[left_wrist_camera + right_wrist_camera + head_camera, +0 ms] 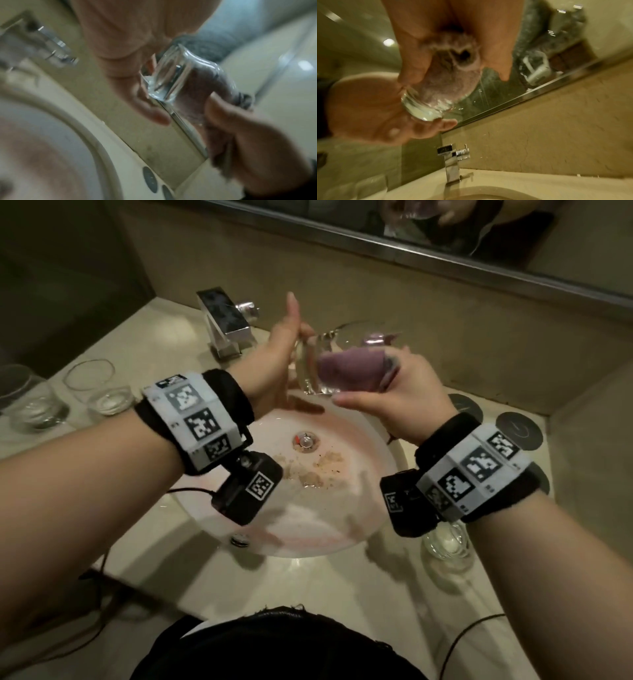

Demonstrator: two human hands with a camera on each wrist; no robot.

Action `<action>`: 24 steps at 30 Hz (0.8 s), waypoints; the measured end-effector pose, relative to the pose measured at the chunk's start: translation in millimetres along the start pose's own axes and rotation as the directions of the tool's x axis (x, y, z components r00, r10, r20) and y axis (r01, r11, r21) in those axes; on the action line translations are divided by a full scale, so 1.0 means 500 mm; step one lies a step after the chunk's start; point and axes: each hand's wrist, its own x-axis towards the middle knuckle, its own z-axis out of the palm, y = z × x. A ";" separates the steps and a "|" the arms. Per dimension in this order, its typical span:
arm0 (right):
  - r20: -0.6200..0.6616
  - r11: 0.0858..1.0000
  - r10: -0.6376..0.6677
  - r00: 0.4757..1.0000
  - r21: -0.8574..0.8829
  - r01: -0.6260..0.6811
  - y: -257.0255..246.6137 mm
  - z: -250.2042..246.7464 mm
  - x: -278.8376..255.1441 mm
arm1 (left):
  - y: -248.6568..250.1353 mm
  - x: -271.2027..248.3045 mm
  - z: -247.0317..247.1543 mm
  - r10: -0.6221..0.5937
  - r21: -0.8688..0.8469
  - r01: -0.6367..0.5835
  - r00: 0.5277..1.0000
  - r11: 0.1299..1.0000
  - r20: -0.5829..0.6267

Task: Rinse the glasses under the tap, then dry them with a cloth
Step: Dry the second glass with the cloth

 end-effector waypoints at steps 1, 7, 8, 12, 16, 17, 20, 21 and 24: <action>0.014 0.995 -0.029 0.999 -0.097 0.030 0.002 0.005 0.001 | -0.002 -0.006 0.001 -0.080 -0.032 0.082 0.995 0.996 0.051; -0.011 1.000 0.006 1.000 0.018 -0.005 -0.002 0.008 -0.004 | -0.002 -0.006 0.011 0.001 -0.005 -0.001 1.000 1.000 -0.021; -0.002 0.982 0.072 0.997 0.177 -0.071 -0.005 0.009 -0.006 | -0.006 -0.007 0.012 0.105 0.099 -0.099 0.993 0.990 -0.052; 0.121 0.728 0.233 0.965 0.636 -0.255 0.004 0.002 -0.002 | -0.016 -0.020 -0.007 0.547 0.517 -0.507 0.833 0.690 0.087; 0.108 0.866 0.211 0.972 0.440 -0.237 -0.001 -0.007 0.002 | -0.024 -0.033 -0.026 0.432 0.443 -0.448 0.891 0.777 0.142; 0.131 0.890 0.198 0.971 0.392 -0.234 -0.007 -0.011 0.002 | -0.033 -0.036 -0.027 0.393 0.420 -0.403 0.912 0.813 0.114; 0.228 0.848 0.190 0.955 0.453 -0.277 -0.019 -0.025 -0.001 | -0.052 -0.045 -0.013 0.237 0.173 -0.232 0.972 0.957 -0.004; 0.214 0.825 0.194 0.957 0.492 -0.277 -0.018 -0.033 -0.004 | -0.055 -0.043 -0.009 0.172 0.061 -0.170 0.985 0.984 -0.029; 0.067 0.682 0.237 0.969 0.699 -0.215 -0.013 -0.062 -0.013 | -0.057 -0.040 -0.007 0.060 -0.224 -0.068 0.997 0.972 -0.040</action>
